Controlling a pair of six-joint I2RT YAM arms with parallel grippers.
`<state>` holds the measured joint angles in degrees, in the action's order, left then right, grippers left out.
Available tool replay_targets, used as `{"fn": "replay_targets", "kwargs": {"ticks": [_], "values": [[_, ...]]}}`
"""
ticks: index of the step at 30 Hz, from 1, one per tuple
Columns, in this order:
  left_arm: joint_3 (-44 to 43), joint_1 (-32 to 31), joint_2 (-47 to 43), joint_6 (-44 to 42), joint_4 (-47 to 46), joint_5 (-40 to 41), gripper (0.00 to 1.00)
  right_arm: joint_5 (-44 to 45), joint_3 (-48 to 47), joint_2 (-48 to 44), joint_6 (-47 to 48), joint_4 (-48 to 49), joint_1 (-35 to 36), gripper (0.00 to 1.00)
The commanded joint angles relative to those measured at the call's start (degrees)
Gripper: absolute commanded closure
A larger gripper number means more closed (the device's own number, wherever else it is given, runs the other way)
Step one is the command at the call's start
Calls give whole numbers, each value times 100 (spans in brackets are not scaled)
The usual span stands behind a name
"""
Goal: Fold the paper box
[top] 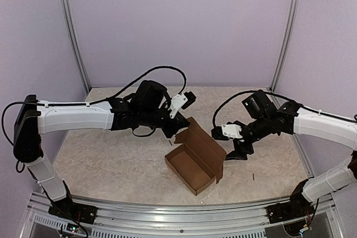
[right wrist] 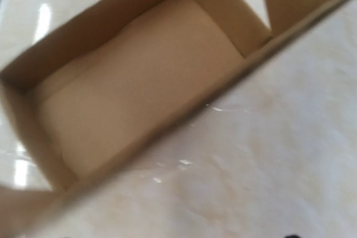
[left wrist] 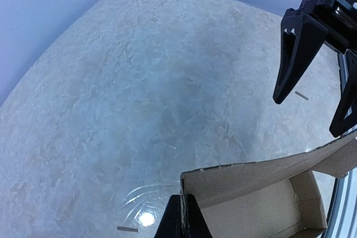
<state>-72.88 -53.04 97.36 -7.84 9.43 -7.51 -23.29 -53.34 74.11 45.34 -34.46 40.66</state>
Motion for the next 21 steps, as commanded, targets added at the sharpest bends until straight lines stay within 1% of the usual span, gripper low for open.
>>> {"fn": "replay_targets", "kwargs": {"ticks": [1,4,11,17,19,21], "values": [[-75,141,260,-290,-881,185,100,-104,-230,77,130,-92,-429,19],[-62,298,414,-288,-1320,19,100,-162,-307,161,212,-107,-666,19],[151,436,611,-165,-1763,-264,100,-237,-131,346,164,204,-936,19],[226,443,610,-131,-1765,-339,95,-375,-22,300,-85,479,-953,19],[222,450,594,-137,-1769,-343,92,-370,10,257,-112,463,-955,19],[207,452,574,-137,-1761,-356,86,-333,47,193,-113,439,-954,19]]}}
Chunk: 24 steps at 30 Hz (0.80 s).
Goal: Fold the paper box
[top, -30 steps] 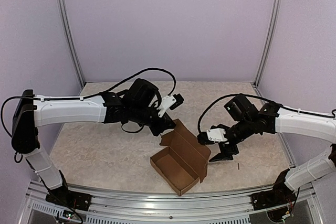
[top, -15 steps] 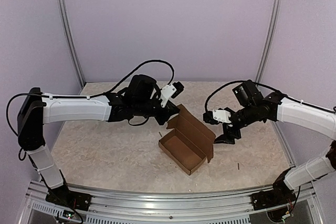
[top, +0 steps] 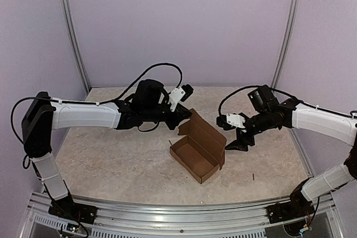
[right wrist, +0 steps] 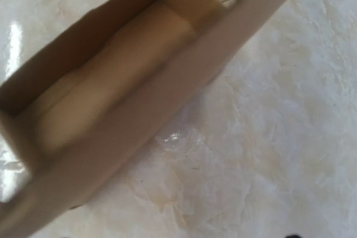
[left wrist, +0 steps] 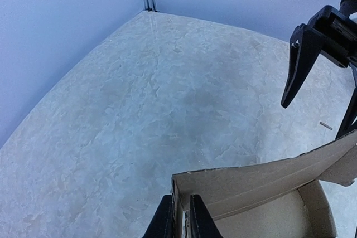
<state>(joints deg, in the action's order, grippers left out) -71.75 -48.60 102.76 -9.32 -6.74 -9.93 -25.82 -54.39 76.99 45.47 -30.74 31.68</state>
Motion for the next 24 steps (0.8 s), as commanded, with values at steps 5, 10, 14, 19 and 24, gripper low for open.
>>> {"fn": "replay_targets", "kwargs": {"ticks": [5,10,14,19,24], "values": [[92,13,-137,-44,67,-79,66,79,194,-293,-60,-83,-56,19],[30,94,-281,-191,601,-199,57,238,306,-517,65,-218,-66,18],[121,109,-296,-236,822,-169,57,289,494,-685,169,-270,-65,17],[184,121,-214,-187,746,-310,63,355,607,-760,306,-410,-37,17],[-72,114,71,-140,1070,-307,71,344,672,-799,42,-207,194,17]]}}
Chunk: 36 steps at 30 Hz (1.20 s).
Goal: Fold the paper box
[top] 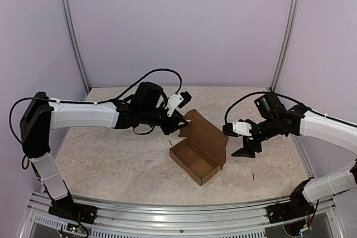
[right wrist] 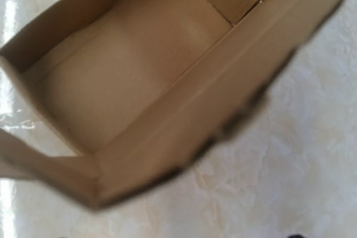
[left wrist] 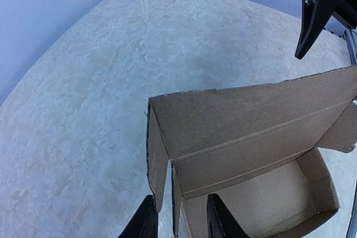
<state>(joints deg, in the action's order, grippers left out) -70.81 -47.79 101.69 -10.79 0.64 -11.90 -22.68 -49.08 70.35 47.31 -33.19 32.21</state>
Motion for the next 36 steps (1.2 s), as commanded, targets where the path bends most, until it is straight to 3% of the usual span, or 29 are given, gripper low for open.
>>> {"fn": "replay_targets", "kwargs": {"ticks": [1,13,23,36], "values": [[-147,25,198,24,339,-111,72,-8,153,-131,-212,127,186,18],[206,-106,108,450,194,-37,100,-202,-170,395,-521,493,643,26],[427,-314,88,707,-15,210,100,-206,-365,577,-887,534,676,33],[955,-666,-223,968,-1067,1036,100,-203,-279,362,-863,593,680,37]]}}
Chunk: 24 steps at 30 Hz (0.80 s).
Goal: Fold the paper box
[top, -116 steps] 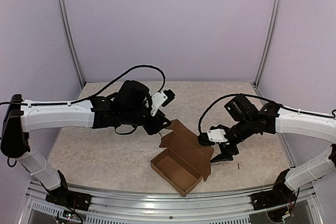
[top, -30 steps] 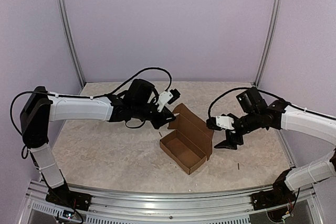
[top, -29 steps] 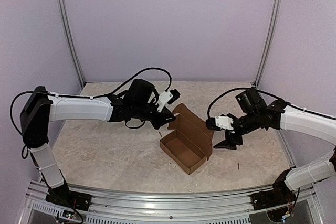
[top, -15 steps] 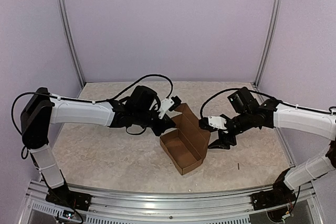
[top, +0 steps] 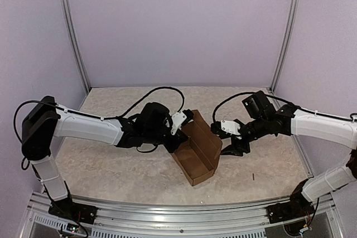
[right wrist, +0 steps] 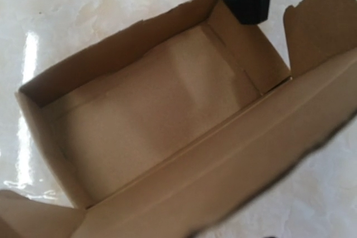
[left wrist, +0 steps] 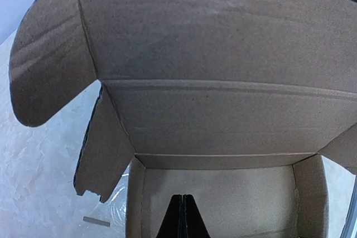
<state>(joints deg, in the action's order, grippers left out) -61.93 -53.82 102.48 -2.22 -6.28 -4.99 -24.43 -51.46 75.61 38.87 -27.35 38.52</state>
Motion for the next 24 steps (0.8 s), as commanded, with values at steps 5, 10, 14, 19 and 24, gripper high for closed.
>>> {"fn": "replay_targets", "kwargs": {"ticks": [5,10,14,19,24], "values": [[142,-63,-450,138,-351,359,100,-15,84,-279,-28,160,50,38],[215,-61,-465,164,-315,389,100,-53,165,-241,-14,204,59,38],[134,-58,-424,35,-147,667,74,-33,171,-238,77,131,82,38],[-201,147,-358,-86,324,893,57,-106,250,-362,239,-45,109,33],[-462,455,-154,-248,253,358,53,-163,326,-400,386,-246,188,28]]}}
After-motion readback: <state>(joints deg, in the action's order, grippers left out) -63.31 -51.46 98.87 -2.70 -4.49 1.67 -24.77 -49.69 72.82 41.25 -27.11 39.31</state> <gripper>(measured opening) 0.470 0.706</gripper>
